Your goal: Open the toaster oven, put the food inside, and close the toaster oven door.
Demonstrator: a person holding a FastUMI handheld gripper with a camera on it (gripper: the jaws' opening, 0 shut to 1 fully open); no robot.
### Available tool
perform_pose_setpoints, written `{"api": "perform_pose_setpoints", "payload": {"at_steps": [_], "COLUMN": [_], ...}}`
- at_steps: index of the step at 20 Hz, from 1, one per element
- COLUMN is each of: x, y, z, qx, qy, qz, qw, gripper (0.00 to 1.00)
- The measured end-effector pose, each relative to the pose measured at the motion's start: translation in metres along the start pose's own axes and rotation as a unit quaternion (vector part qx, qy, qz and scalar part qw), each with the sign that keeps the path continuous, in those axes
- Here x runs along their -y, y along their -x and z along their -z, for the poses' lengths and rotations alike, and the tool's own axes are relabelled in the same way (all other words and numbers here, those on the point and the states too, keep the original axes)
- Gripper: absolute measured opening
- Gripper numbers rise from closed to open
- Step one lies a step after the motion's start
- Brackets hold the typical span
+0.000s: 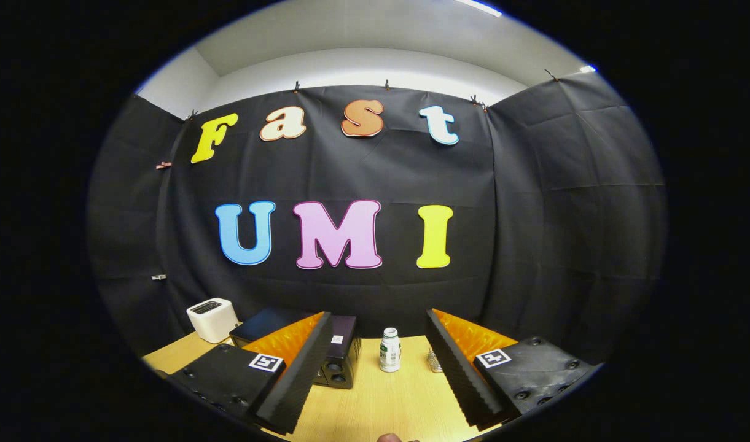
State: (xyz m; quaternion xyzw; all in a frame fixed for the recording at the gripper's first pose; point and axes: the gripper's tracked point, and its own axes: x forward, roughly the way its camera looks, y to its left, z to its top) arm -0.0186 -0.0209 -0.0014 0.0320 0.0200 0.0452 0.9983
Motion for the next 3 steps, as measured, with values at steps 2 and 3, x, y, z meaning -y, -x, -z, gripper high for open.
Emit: {"api": "perform_pose_setpoints", "payload": {"at_steps": [2, 3], "x": [-0.002, -0.0025], "y": [-0.0013, -0.001], "z": [0.0023, 0.0034], "qx": [-0.003, -0.005], "qy": [0.001, 0.001], "qz": [-0.003, -0.005], "qw": [1.0, 1.0], "gripper": [0.98, 0.98]}}
